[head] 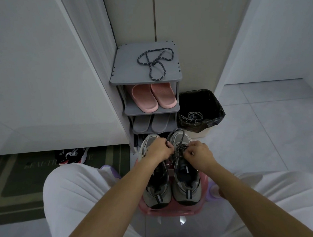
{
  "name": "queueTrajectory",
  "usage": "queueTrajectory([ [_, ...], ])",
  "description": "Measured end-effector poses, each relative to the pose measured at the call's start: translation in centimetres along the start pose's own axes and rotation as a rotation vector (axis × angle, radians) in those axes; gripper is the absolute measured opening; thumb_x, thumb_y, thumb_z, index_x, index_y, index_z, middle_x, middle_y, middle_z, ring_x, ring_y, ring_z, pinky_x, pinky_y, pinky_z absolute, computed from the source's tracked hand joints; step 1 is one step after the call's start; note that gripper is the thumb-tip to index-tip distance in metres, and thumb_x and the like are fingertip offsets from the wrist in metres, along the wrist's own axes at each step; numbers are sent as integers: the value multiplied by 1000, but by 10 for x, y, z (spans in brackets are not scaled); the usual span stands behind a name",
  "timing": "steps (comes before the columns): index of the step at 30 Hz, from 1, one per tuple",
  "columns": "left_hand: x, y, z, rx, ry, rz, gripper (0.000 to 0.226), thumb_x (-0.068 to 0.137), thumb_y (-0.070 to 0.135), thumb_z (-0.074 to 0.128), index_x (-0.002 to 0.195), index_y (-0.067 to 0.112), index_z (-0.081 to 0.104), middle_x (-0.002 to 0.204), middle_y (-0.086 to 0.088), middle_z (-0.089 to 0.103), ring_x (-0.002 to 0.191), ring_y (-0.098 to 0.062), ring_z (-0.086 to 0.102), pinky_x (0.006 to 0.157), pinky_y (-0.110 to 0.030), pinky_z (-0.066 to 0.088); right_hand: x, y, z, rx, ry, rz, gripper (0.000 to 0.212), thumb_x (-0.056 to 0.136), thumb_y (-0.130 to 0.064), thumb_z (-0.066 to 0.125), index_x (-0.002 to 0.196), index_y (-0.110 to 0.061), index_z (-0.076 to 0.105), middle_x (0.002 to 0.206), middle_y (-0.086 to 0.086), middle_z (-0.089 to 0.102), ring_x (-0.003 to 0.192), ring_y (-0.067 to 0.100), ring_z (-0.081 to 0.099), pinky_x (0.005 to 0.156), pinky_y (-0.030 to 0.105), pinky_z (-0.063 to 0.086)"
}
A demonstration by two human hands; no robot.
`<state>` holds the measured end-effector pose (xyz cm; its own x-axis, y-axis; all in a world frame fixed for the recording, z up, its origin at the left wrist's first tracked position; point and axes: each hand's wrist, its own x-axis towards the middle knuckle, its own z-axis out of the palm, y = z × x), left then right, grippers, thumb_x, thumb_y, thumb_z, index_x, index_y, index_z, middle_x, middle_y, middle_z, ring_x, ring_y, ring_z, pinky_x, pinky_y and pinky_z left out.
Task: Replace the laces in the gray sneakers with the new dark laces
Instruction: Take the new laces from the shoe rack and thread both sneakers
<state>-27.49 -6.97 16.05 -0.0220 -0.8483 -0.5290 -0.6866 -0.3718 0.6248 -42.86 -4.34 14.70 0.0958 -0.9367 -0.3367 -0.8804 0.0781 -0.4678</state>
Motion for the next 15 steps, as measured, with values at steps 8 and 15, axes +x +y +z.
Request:
queueTrajectory([
  [8, 1, -2, -3, 87, 58, 62, 26, 82, 13, 63, 62, 26, 51, 68, 7, 53, 77, -17, 55, 74, -27, 47, 0, -4, -1, -7, -30, -13, 25, 92, -35, 52, 108, -27, 69, 138, 0, 42, 125, 26, 35, 102, 39, 35],
  [15, 3, -8, -11, 32, -54, 36, 24, 84, 11, 63, 65, 24, 57, 67, 5, 56, 59, -5, 52, 58, -17, 42, 9, 1, 6, 18, -8, -7, 24, 91, -30, 55, 111, -28, 68, 136, 2, 43, 123, 27, 37, 103, 38, 35],
])
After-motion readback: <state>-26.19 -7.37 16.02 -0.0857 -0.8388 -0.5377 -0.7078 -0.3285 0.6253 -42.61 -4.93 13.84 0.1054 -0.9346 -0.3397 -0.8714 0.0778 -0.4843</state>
